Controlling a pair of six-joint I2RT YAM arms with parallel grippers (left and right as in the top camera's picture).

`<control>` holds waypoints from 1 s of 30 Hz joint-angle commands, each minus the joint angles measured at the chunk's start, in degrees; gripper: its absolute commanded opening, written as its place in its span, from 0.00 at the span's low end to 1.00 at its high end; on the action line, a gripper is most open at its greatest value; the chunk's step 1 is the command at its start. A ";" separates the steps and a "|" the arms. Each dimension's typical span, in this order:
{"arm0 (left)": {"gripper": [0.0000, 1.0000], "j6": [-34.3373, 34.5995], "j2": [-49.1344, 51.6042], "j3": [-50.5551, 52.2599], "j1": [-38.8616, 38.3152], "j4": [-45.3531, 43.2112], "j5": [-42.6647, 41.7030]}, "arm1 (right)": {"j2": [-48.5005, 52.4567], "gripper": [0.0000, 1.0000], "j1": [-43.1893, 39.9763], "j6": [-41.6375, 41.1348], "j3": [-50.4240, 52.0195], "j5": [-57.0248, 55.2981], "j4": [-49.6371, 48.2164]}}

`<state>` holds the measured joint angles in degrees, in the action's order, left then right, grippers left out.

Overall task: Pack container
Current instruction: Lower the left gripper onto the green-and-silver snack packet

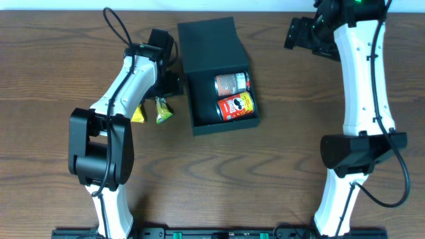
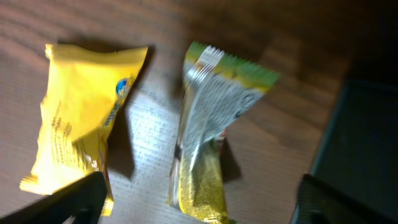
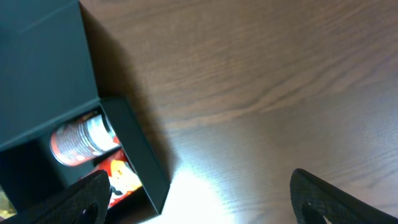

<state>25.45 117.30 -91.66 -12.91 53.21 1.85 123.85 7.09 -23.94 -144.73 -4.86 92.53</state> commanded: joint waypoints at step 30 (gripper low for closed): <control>0.49 3.72 0.59 8.46 0.15 -9.99 -0.79 | 0.24 0.94 0.07 -0.66 -1.09 -0.02 -3.89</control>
<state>29.67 117.30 -83.37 -12.91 43.31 -0.40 123.85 7.09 -23.94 -144.73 -4.69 88.97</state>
